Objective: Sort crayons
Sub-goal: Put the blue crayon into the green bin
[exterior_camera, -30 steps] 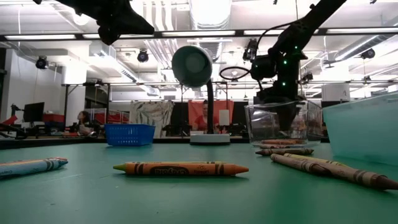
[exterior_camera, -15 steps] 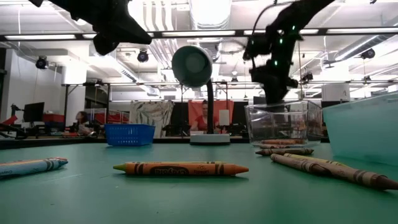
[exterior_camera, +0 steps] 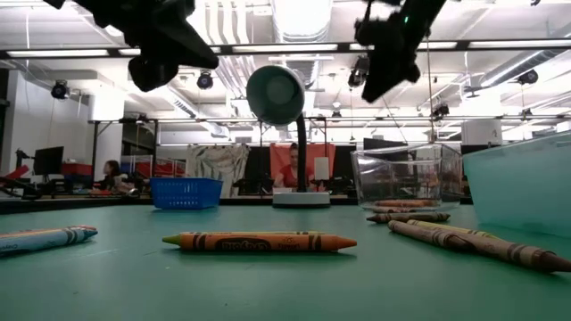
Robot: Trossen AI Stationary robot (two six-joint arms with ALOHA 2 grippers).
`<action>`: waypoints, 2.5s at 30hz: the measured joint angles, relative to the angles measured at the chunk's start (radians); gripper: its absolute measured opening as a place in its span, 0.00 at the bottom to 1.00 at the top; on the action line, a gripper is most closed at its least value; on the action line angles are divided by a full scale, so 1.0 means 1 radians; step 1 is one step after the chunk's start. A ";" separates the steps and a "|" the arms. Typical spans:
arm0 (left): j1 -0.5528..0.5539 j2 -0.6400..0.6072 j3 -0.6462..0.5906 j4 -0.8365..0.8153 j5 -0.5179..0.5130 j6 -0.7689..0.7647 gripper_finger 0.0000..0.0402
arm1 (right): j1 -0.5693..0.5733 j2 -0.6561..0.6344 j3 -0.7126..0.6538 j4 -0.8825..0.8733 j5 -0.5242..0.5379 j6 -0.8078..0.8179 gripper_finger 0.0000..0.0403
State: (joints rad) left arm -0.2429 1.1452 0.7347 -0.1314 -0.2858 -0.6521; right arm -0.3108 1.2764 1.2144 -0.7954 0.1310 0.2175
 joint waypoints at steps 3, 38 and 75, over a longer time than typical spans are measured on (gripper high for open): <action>-0.028 0.061 0.045 -0.003 0.009 0.045 0.00 | 0.081 -0.016 0.000 0.007 0.000 0.021 0.26; -0.414 0.641 0.603 -0.783 0.068 -0.685 0.00 | 0.613 0.056 -0.009 0.051 0.038 0.288 0.26; -0.508 0.823 0.643 -0.865 -0.019 -0.849 0.24 | 0.712 0.154 -0.009 0.096 0.106 0.348 0.26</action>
State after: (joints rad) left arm -0.7513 1.9686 1.3781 -0.9966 -0.3052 -1.5014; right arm 0.4015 1.4303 1.2053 -0.6994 0.2367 0.5655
